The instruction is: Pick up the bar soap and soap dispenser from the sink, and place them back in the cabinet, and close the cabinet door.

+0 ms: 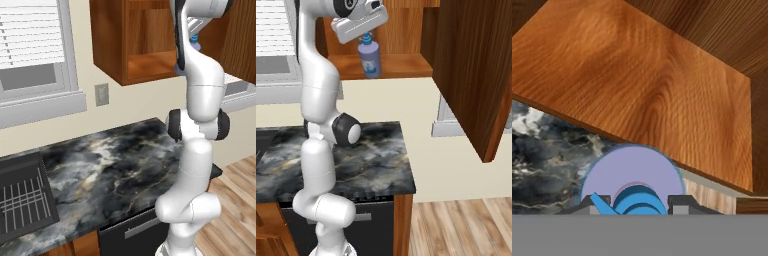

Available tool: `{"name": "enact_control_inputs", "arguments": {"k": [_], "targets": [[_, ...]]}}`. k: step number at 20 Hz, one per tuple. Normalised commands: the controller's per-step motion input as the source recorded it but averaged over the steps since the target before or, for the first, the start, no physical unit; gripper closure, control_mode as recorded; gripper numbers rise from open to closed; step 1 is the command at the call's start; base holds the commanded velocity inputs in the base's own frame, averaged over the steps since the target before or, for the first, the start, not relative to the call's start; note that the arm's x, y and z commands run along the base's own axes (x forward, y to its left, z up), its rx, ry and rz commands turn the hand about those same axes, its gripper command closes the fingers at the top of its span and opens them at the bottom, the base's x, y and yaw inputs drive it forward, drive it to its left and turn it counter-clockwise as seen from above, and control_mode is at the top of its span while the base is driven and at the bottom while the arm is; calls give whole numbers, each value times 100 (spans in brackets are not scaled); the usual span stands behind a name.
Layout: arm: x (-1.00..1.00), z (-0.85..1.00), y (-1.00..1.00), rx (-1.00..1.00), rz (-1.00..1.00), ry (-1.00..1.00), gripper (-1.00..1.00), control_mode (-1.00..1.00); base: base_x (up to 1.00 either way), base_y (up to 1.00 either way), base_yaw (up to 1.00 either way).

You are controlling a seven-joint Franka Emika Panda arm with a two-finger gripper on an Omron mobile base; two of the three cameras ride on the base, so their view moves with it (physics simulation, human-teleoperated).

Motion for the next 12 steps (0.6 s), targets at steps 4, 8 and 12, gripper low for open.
{"name": "enact_control_inputs", "arguments": {"k": [4,8,12], "targets": [[26,0,-2,0,3,0,100,-100,0,0,0],[35,0,0,0,2,0,100,-100,0,0,0],[36,0,0,0,2,0,100,-100,0,0,0]]}}
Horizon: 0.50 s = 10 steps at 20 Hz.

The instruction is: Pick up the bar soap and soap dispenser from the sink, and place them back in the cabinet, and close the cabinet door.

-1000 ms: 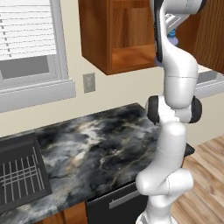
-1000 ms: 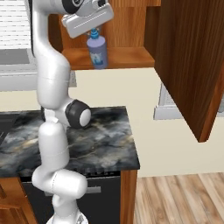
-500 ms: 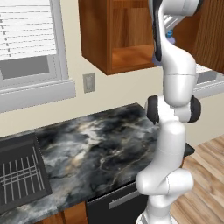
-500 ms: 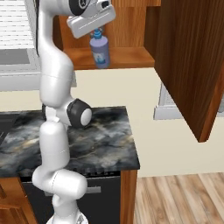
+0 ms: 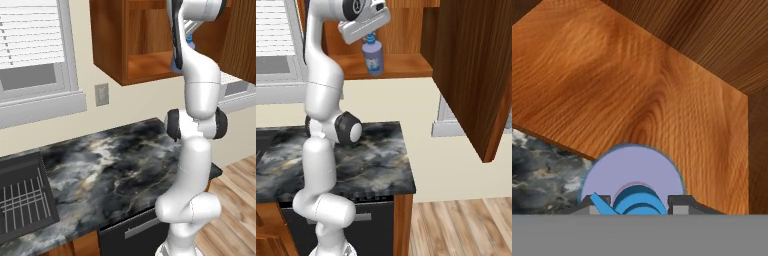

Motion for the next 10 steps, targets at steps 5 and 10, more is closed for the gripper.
{"name": "enact_control_inputs", "arguments": {"k": [5,10], "targets": [[31,0,0,0,2,1,100,-100,0,0,0],[34,0,0,0,2,2,100,-100,0,0,0]]}}
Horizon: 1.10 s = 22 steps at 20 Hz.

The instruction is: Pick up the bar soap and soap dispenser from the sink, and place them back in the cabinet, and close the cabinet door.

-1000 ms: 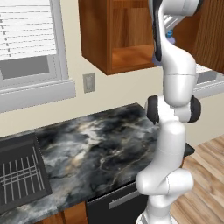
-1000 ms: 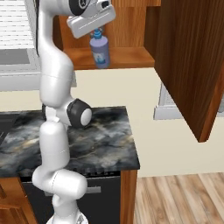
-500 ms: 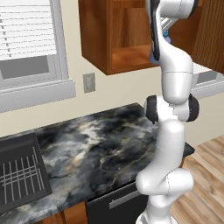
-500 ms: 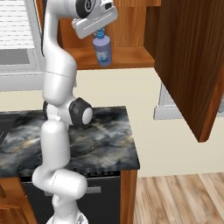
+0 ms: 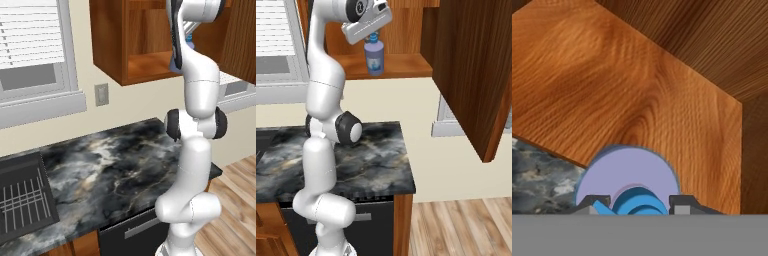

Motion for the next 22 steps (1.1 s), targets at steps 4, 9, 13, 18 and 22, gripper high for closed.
{"name": "enact_control_inputs", "arguments": {"k": [4,9,13,18,22], "targets": [[27,7,0,1,1,3,100,-100,0,0,0],[22,8,0,0,1,1,100,-100,0,0,0],[24,0,0,0,1,0,100,-100,0,0,0],[21,0,0,0,1,0,100,-100,0,0,0],[20,0,0,0,0,0,100,-100,0,0,0]]}}
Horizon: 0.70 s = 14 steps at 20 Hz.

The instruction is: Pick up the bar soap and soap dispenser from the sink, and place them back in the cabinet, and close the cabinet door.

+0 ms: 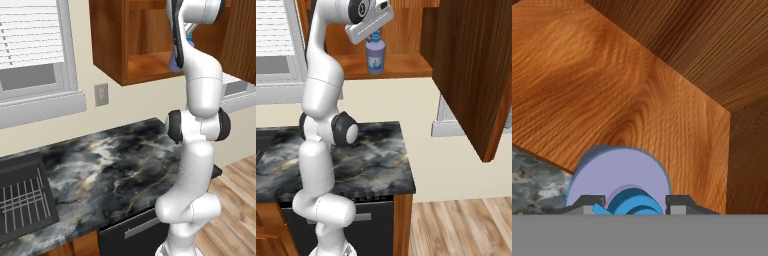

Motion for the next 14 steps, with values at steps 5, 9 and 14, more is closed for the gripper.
{"name": "enact_control_inputs", "arguments": {"k": [5,9,14], "targets": [[5,9,0,1,0,0,100,-100,0,0,0],[8,4,0,0,0,0,100,-100,0,0,0],[21,0,0,0,0,0,100,-100,0,0,0]]}}
